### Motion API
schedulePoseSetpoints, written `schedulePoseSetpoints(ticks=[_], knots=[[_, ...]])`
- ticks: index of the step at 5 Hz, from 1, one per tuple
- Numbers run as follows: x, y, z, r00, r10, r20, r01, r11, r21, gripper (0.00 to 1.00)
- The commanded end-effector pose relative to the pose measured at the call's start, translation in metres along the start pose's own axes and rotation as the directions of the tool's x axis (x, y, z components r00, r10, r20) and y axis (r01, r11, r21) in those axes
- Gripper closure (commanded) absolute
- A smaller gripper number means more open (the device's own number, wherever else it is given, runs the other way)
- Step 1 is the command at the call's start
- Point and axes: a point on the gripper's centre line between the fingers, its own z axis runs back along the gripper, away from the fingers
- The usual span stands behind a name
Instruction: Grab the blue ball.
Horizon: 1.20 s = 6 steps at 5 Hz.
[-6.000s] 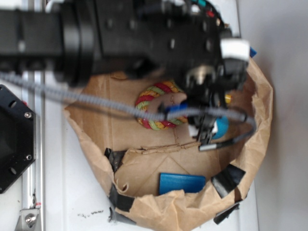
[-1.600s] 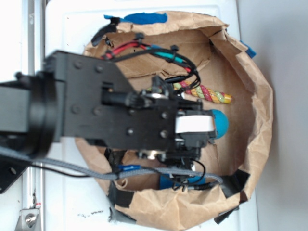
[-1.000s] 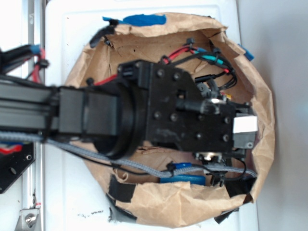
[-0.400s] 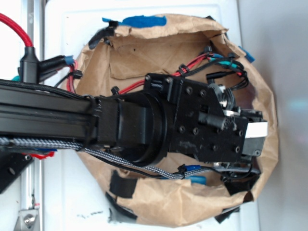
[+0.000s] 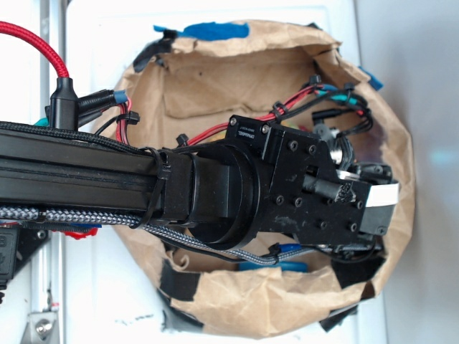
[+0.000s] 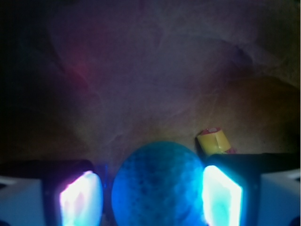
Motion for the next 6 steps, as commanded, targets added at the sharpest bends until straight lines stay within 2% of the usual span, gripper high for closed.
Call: schedulePoseSetpoints(ticks=[1, 3, 4, 5, 6], knots=[[0.008, -0.002, 0.013, 0.998, -0.015, 0.056, 0.016, 1.000, -0.021, 1.00], [0.016, 0.003, 0.019, 0.998, -0.005, 0.060, 0.007, 0.999, -0.035, 1.00], [0.009, 0.017, 0.049, 0.999, 0.026, 0.029, -0.023, 0.996, -0.085, 1.00], [-0.014, 0.031, 0.074, 0.994, 0.095, -0.047, -0.097, 0.995, -0.037, 1.00], [-0.035, 0.052, 0.106, 0.993, 0.078, -0.090, -0.088, 0.989, -0.121, 1.00]])
